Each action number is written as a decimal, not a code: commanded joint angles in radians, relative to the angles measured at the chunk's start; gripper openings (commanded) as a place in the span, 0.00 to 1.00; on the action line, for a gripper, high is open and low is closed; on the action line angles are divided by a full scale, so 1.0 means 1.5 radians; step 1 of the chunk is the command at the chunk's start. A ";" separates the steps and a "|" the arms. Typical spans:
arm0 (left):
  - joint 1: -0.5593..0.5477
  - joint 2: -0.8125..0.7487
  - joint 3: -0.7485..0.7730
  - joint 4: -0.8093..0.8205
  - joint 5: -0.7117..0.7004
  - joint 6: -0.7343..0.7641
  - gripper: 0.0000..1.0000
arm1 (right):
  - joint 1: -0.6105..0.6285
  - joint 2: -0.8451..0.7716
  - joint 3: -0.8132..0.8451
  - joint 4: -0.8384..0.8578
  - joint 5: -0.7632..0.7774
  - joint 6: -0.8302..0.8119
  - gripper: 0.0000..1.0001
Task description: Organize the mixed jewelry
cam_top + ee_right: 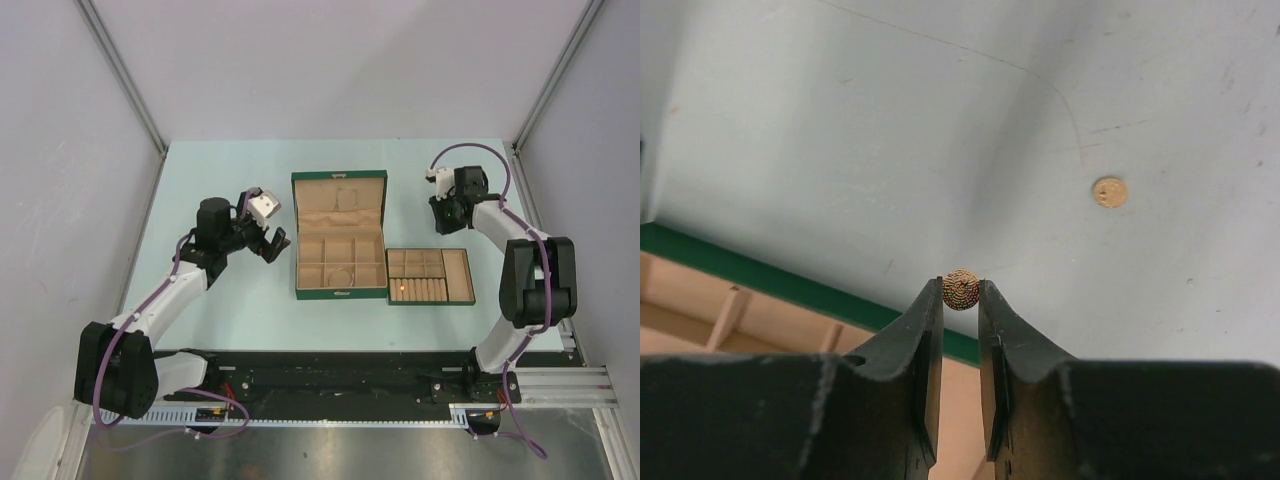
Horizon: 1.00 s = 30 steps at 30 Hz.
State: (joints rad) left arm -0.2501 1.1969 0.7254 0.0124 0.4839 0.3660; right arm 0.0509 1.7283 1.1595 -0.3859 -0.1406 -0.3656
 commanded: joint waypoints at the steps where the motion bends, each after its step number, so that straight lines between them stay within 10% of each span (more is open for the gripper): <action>1: 0.003 -0.007 -0.005 0.001 0.021 -0.014 1.00 | 0.020 -0.060 0.000 -0.051 -0.025 0.015 0.17; 30: 0.003 -0.012 -0.004 -0.002 0.021 -0.011 1.00 | 0.172 -0.118 -0.108 -0.058 0.027 -0.006 0.17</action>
State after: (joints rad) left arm -0.2501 1.1969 0.7254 0.0059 0.4862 0.3660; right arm 0.3019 1.5230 1.0035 -0.4973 -0.1169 -0.3603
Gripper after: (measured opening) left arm 0.996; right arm 0.216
